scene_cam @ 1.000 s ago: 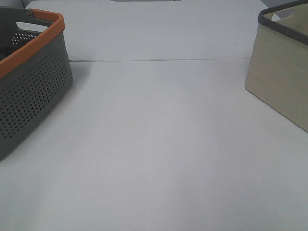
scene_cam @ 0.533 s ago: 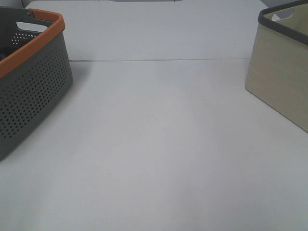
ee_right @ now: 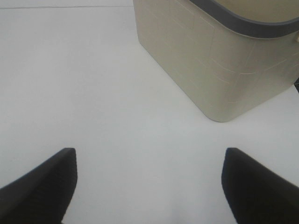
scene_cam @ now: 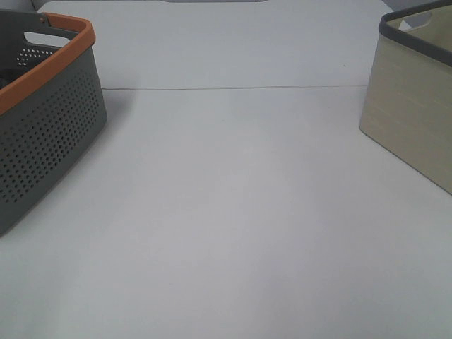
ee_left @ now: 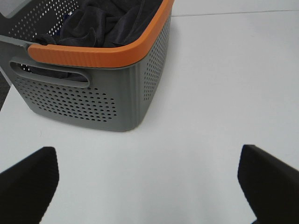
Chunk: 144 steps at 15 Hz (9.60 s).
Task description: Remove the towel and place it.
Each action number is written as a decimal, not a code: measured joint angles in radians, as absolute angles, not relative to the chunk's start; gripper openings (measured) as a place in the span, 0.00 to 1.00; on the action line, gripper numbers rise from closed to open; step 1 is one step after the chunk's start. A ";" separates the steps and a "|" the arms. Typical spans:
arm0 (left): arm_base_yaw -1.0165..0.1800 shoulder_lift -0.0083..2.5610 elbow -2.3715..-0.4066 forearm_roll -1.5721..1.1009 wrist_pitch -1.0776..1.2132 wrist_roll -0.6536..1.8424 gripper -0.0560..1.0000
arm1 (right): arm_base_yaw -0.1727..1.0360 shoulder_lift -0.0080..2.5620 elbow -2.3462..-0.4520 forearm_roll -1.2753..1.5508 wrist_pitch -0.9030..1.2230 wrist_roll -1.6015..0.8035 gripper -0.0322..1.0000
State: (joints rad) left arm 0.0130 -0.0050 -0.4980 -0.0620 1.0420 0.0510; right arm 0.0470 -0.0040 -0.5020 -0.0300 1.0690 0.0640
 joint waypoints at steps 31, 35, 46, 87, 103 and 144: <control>0.055 1.499 -1.627 -0.121 1.192 1.296 0.98 | 0.047 -0.004 -0.502 -0.030 1.069 0.064 0.76; 0.129 1.630 -1.627 0.169 0.986 1.319 0.98 | 0.047 -0.004 -0.502 -0.030 1.069 0.064 0.76; 0.129 1.998 -1.544 0.297 0.602 1.530 0.98 | 0.047 -0.004 -0.502 -0.030 1.069 0.064 0.76; 0.075 1.762 -1.373 0.268 0.481 0.872 0.05 | 0.047 -0.004 -0.502 -0.030 1.069 0.064 0.76; 0.000 1.466 -1.427 0.100 0.750 0.681 0.05 | 0.047 -0.004 -0.502 -0.030 1.069 0.064 0.76; -0.460 1.639 -2.003 -0.820 0.951 1.261 0.05 | 0.047 0.829 -0.525 1.115 0.557 -1.191 0.76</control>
